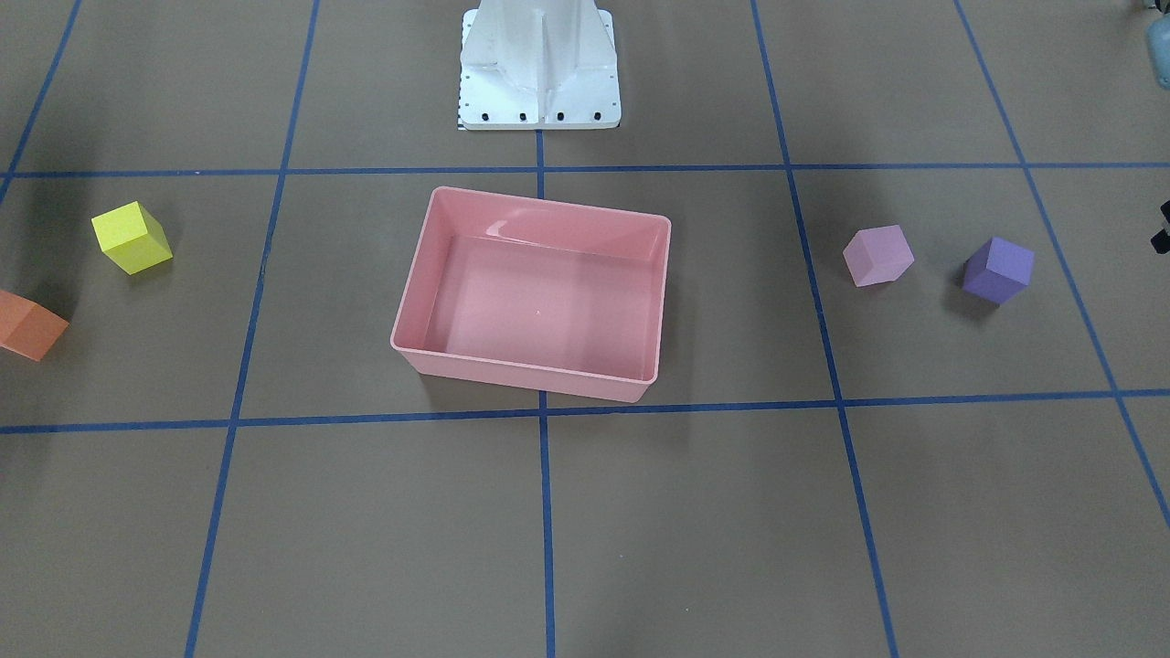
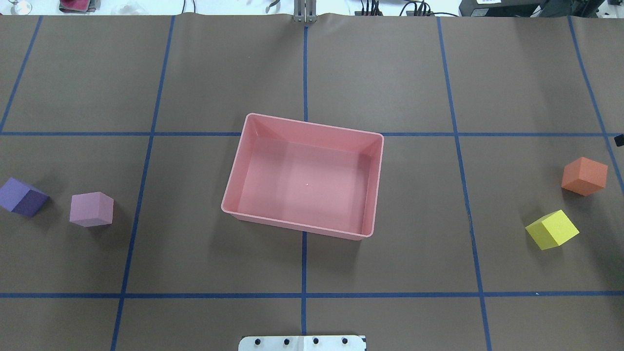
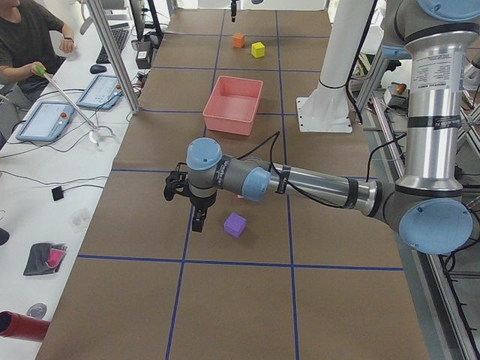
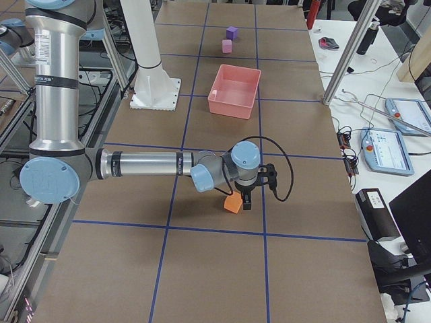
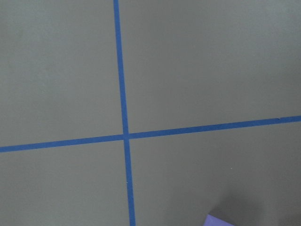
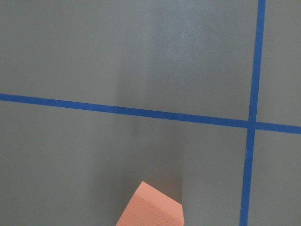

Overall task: Place blocks into pink bin with both arms
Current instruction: 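Lower the right gripper toward the orange cube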

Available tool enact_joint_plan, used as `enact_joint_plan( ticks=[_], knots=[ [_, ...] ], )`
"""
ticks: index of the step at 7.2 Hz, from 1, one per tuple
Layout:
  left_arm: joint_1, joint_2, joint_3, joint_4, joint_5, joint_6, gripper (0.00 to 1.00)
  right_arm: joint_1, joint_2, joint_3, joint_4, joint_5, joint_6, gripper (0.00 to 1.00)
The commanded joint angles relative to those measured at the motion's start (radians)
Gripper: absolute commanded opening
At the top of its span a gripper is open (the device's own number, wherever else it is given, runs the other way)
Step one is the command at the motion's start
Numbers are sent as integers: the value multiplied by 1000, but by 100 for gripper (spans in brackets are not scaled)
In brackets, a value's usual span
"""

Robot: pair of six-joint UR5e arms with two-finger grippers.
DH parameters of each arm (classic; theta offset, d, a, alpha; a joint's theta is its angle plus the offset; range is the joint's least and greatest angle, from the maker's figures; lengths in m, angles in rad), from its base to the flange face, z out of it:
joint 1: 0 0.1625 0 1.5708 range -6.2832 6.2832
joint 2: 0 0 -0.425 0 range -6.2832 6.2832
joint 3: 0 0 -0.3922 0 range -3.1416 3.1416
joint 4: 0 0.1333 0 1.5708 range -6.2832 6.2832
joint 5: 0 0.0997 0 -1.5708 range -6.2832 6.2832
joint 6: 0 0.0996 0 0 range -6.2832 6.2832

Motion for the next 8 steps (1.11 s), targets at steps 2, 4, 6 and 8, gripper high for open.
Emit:
enact_joint_plan(
  ticks=[2, 4, 6, 8],
  knots=[
    [10, 10, 10, -10, -4, 1, 100, 3, -19, -7, 10, -49, -2, 100],
    [10, 10, 18, -12, -6, 1, 100, -8, -23, -1, 12, -40, 7, 100],
    [10, 10, 15, -12, -6, 1, 100, -95, -25, 2, 48, -50, 251, 100],
    [10, 10, 16, -13, -4, 3, 100, -152, -40, 1, 73, -96, 381, 99]
  ],
)
